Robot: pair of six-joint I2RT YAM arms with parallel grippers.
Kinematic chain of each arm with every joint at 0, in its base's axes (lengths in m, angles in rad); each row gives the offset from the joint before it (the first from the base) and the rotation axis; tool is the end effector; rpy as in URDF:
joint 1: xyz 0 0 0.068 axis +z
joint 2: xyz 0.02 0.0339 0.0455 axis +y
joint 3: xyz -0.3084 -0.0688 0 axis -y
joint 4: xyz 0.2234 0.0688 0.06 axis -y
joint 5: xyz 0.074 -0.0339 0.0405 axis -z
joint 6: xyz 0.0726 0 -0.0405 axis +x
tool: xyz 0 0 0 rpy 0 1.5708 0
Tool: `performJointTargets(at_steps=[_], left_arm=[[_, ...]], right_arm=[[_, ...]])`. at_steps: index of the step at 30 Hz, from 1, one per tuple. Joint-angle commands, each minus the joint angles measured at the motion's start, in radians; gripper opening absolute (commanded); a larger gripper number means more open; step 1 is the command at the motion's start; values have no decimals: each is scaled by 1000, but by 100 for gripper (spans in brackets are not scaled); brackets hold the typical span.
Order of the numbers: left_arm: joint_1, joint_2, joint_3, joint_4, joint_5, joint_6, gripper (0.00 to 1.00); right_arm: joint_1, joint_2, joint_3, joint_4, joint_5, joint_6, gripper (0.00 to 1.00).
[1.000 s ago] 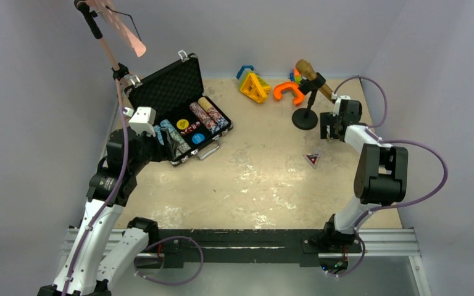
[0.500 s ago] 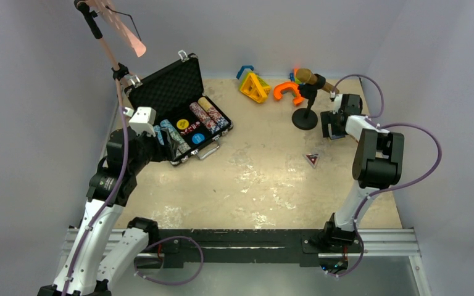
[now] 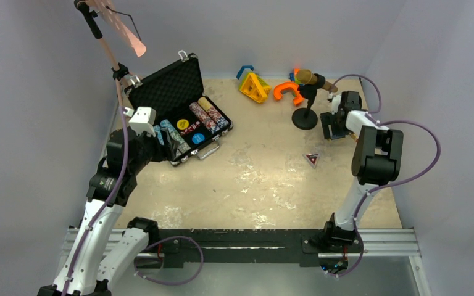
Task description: Pack up texas hold em set
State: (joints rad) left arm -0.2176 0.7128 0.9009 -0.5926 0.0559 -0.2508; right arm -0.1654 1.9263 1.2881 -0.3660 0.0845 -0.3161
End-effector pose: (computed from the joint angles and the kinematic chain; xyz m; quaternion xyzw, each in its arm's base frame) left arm 0.1257 -0.0319 0.3582 0.0015 0.8345 -0.1504 0.5300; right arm 0.4143 -0.0754 0.1942 -0.0604 0.9574 -0.1060 0.2615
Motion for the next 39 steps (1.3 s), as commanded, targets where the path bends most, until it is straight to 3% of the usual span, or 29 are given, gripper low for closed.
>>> performJointTargets(at_steps=[1, 6, 10, 12, 15, 22, 30, 35, 39], left_arm=[[-5, -10, -10, 36, -10, -2, 75], [-3, -7, -12, 36, -21, 1, 75], [-3, -4, -13, 36, -27, 4, 75], [-4, -4, -12, 37, -26, 3, 75], [-3, -2, -12, 37, -23, 2, 75], [-3, -10, -11, 37, -12, -1, 75], [-5, 15, -5, 42, 34, -13, 75], [-5, 93, 23, 17, 108, -36, 75], [-6, 104, 3, 70, 273, -40, 72]], right_arm=[[0, 18, 52, -46, 9, -43, 83], [0, 51, 97, -107, 14, -48, 79], [1, 66, 118, -136, 9, -54, 68], [0, 69, 118, -150, -41, -57, 45], [4, 60, 102, -149, -81, -38, 32], [39, -56, 0, -117, -71, 71, 18], [115, -329, -205, -96, -45, 210, 5], [250, -471, -273, -122, -7, 273, 4], [357, -600, -305, -131, -32, 291, 4]])
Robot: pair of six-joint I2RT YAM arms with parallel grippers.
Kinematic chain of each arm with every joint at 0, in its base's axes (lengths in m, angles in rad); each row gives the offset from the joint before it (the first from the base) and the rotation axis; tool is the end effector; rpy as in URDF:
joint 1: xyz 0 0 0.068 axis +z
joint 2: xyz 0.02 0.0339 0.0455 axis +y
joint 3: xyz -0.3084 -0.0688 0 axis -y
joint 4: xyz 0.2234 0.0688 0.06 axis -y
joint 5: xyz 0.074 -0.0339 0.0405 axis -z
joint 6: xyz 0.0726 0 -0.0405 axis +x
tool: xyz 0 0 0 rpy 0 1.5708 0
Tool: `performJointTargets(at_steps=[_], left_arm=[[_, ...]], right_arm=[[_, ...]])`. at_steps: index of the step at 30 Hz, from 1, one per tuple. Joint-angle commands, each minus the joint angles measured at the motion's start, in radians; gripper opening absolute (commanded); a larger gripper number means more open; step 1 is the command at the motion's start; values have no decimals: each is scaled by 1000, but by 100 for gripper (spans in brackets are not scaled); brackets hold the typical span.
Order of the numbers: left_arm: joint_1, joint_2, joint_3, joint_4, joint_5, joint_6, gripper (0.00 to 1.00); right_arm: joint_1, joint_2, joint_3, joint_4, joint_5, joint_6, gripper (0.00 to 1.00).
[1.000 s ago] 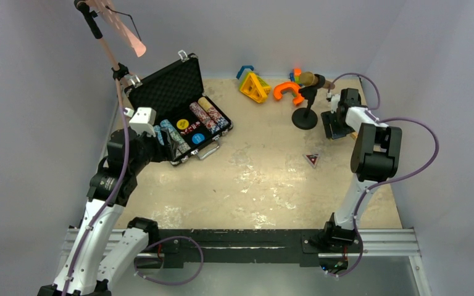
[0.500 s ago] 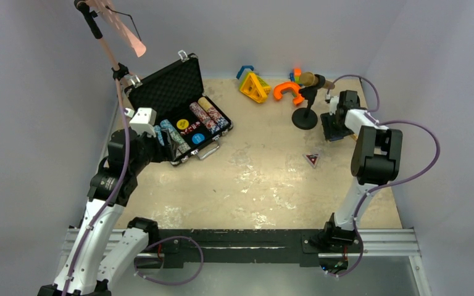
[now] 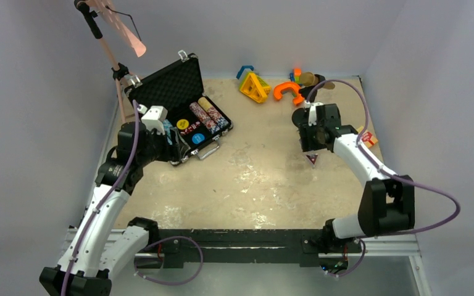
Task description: Pack up texas hold em set
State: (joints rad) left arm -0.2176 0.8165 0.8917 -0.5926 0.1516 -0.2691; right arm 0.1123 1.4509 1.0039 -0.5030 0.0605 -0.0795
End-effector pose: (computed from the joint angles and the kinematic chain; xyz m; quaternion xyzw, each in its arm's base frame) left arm 0.1478 -0.0439 0.3428 0.0159 0.8627 -0.1843 0.4707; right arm 0.2943 0.0288 0.2581 -0.0819 0.9483 -0.0238 0.3057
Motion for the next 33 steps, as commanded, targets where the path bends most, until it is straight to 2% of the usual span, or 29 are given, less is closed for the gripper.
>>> performJointTargets(at_steps=[1, 7, 11, 14, 18, 23, 25, 29, 33], left_arm=[[-6, 4, 1, 91, 225, -26, 71], [-35, 87, -23, 195, 479, -93, 69], [-55, 150, -74, 384, 690, -224, 69], [-71, 194, -105, 501, 776, -310, 71], [-89, 257, -97, 486, 802, -321, 72], [-97, 321, -112, 558, 851, -393, 73], [-100, 338, -102, 519, 836, -376, 73], [-100, 377, -41, 313, 748, -270, 71], [-100, 409, -33, 283, 745, -267, 66]], right_arm=[[106, -145, -28, 11, -26, 55, 4], [334, -318, -135, 165, -166, 28, 2], [483, -345, -176, 288, -219, -7, 1], [597, -348, -183, 377, -220, -21, 1], [725, -327, -155, 427, -194, -51, 1], [829, -251, -87, 418, -131, -102, 1], [860, -232, -71, 422, -100, -117, 1], [904, -214, -49, 426, -64, -137, 1], [912, -211, -49, 431, -20, -146, 1]])
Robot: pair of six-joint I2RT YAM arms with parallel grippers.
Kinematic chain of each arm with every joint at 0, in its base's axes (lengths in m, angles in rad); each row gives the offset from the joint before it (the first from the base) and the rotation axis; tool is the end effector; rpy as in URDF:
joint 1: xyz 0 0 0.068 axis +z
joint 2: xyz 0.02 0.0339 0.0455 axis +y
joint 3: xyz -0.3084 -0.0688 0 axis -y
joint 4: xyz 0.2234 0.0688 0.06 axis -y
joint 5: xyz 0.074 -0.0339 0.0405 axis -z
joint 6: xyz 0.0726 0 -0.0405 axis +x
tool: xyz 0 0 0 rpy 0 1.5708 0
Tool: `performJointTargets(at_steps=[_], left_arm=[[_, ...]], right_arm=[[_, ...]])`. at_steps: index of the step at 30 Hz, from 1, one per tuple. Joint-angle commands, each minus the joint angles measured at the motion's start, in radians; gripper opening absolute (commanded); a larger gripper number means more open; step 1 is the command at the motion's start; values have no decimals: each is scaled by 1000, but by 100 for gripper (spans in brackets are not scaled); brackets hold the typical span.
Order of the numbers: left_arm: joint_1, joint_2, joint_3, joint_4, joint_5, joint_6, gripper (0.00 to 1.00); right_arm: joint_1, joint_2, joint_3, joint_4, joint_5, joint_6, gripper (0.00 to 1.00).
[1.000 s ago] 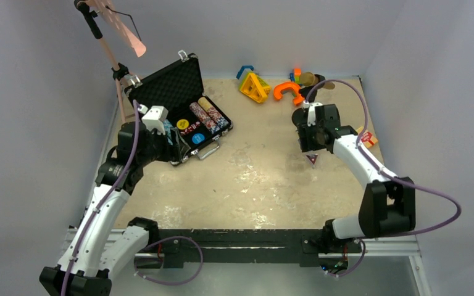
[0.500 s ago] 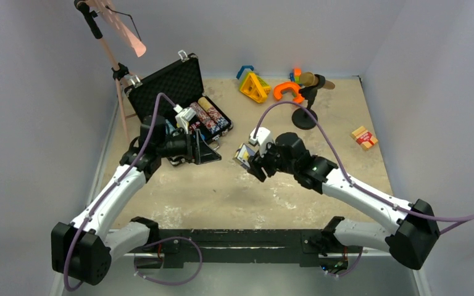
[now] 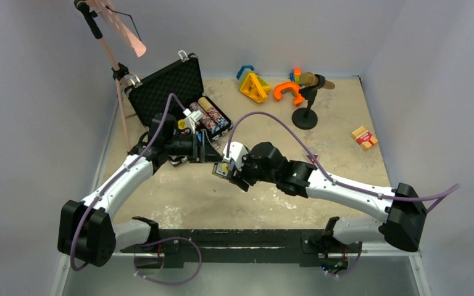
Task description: Pack up texas hold em set
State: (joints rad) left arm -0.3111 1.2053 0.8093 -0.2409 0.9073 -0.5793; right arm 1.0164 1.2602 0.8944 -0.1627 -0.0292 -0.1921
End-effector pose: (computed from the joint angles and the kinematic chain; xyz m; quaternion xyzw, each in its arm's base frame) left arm 0.2057 -0.1262 0.3001 0.0882 0.8218 -0.5274 0.1967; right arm 0.1469 0.2412 0.3094 -0.4987 0.7095 0.2110 0.4511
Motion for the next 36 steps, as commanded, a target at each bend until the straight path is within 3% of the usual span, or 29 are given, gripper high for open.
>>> performJointTargets(at_steps=[1, 6, 9, 10, 13, 15, 16, 23, 27, 36], left_arm=[[-6, 27, 52, -68, -3, 40, 62], [-6, 46, 45, -33, 31, 13, 37], [-6, 55, 38, -6, 57, -5, 12], [-6, 59, 37, -2, 65, -8, 2], [-6, 62, 37, 2, 63, -12, 0], [-5, 50, 38, 0, 35, -11, 0], [-2, 41, 38, -2, 8, -12, 0], [158, -29, -1, 105, -212, -154, 0], [236, -33, -7, 135, -389, -229, 0], [286, 81, 65, 177, -759, -318, 0]], right_arm=[[9, -21, 61, 93, 73, -37, 1], [12, -9, 61, 91, 95, -45, 1], [19, 9, 64, 95, 155, -32, 3], [25, 11, 63, 104, 187, -29, 8], [30, 1, 34, 153, 239, -22, 35], [30, -10, 14, 193, 269, -17, 74], [31, -15, 5, 206, 286, -8, 84], [29, -63, -61, 330, 462, 29, 93], [27, -90, -100, 381, 466, 21, 95], [25, -129, -176, 445, 439, 49, 95]])
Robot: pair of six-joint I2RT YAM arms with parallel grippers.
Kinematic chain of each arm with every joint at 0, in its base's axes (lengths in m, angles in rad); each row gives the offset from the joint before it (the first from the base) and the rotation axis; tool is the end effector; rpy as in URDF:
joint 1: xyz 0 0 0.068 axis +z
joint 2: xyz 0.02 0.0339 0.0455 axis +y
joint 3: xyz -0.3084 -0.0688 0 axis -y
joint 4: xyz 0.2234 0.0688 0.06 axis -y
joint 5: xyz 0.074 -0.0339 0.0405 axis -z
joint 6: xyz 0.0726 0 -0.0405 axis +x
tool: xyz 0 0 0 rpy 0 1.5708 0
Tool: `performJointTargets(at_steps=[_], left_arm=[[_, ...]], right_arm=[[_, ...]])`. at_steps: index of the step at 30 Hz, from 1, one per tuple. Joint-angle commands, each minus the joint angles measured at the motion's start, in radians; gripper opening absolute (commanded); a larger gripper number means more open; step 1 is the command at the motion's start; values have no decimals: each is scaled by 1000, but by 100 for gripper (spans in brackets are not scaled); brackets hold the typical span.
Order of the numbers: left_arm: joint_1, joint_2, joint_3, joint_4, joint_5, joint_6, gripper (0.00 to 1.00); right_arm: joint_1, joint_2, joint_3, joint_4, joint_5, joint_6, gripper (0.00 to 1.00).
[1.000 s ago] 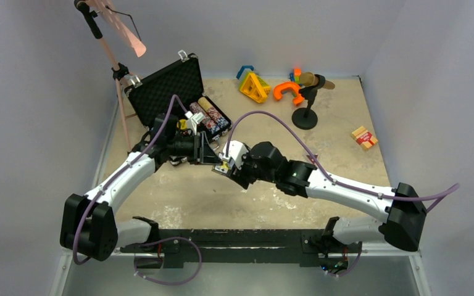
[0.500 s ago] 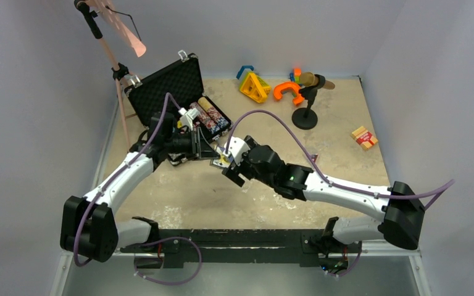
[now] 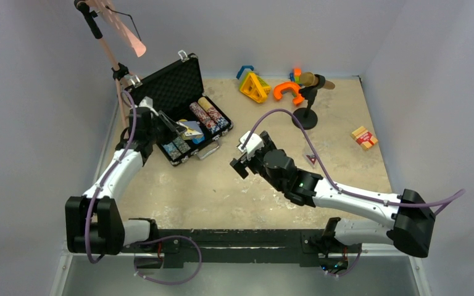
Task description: Pack up texas hold em set
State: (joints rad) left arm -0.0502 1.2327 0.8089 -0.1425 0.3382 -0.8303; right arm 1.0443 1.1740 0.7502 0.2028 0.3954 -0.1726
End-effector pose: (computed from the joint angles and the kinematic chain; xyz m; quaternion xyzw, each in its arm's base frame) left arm 0.2647 -0.0374 0.2908 -0.2536 0.8299 -0.3357 0.3664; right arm 0.1582 0.2165 0.3299 -0.3369 0.6983 0.1196 0.6201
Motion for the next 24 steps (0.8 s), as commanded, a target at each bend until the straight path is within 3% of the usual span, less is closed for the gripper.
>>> performJointTargets(at_steps=[1, 11, 24], left_arm=[[32, 74, 74, 77, -208, -79, 0], [49, 230, 101, 268, -334, -166, 0], [49, 390, 226, 269, -357, -139, 0]], right_arm=[[-2, -53, -41, 83, 15, 32, 95], [-2, -138, -122, 121, 19, 45, 95], [-2, -124, -144, 116, 31, 53, 95]])
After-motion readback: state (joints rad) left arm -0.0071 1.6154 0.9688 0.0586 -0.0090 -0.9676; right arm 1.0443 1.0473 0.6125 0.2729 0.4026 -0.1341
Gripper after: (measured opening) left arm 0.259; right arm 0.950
